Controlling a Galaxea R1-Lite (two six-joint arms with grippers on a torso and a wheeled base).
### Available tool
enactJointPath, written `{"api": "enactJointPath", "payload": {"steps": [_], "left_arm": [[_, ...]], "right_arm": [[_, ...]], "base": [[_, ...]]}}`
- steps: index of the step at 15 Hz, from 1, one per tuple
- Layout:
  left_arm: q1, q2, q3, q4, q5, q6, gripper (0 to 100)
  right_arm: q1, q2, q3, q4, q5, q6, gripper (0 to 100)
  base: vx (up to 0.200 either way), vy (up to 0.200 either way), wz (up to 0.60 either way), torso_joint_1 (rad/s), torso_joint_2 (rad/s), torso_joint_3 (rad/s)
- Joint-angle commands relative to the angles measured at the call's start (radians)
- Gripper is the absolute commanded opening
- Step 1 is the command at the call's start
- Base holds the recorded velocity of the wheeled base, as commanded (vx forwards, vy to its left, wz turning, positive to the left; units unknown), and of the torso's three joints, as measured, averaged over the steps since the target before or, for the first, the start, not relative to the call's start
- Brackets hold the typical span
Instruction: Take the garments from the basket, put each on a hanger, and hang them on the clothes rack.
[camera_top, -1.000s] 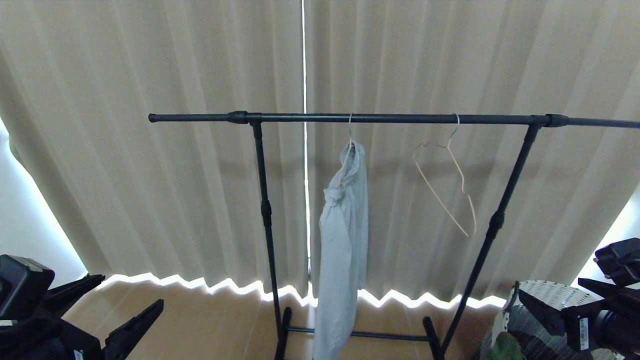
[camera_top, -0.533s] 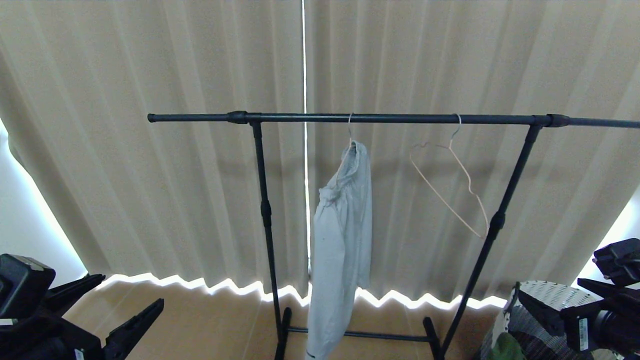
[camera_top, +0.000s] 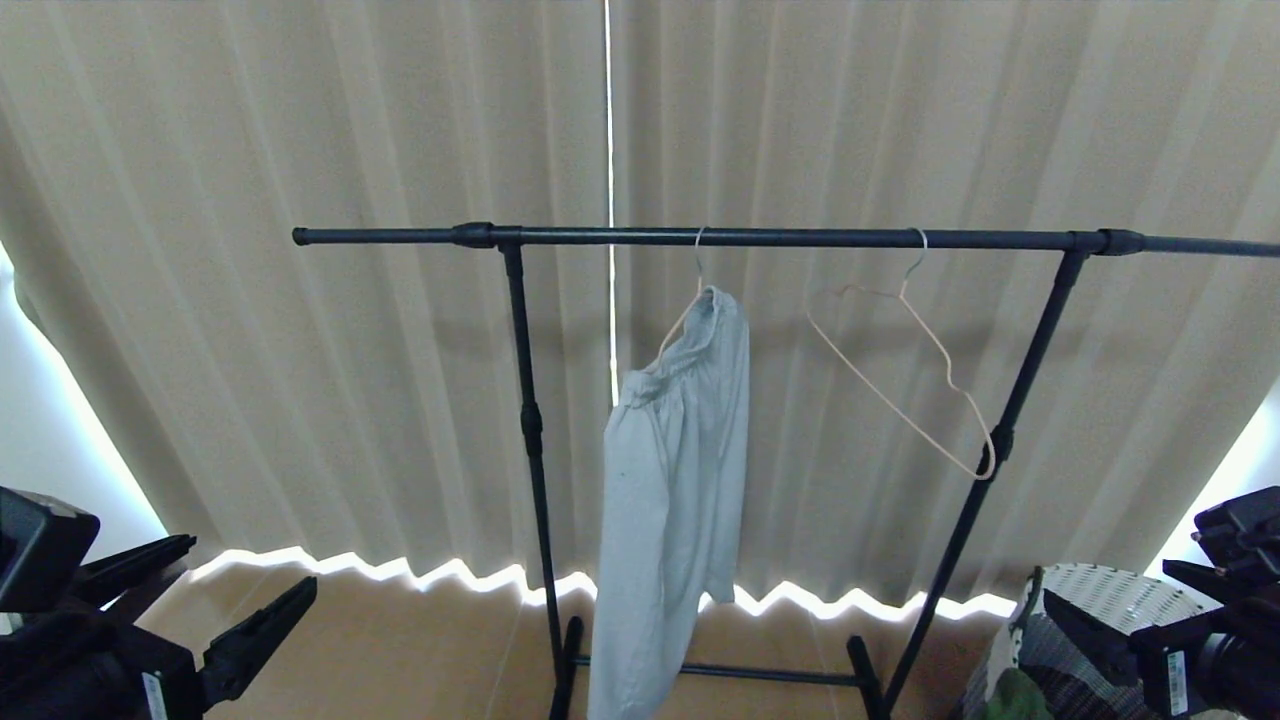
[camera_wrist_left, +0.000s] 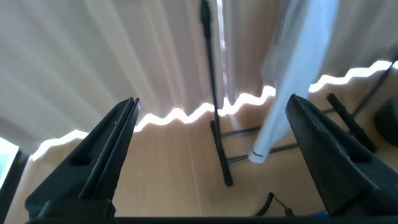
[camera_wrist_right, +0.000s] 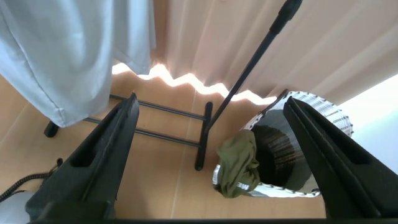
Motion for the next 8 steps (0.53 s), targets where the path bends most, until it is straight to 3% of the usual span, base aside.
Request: {"api": "enactJointPath", "payload": {"steps": [1,8], "left_arm": [[0.012,0.011,-0.003,-0.001,-0.003,0.000,100],[0.009,0.001,0.009,-0.002,-0.004,0.005,100]], "right_arm": [[0.001,-0.009,0.001,0.000,0.000,-0.001,100],[0.001,-0.010,0.003,0.000,0.000,-0.001,100]], "base": [[0.000,0.000,0.00,0.000,0.00,0.000],[0.000,0.000,0.00,-0.014,0.03,0.018]]}}
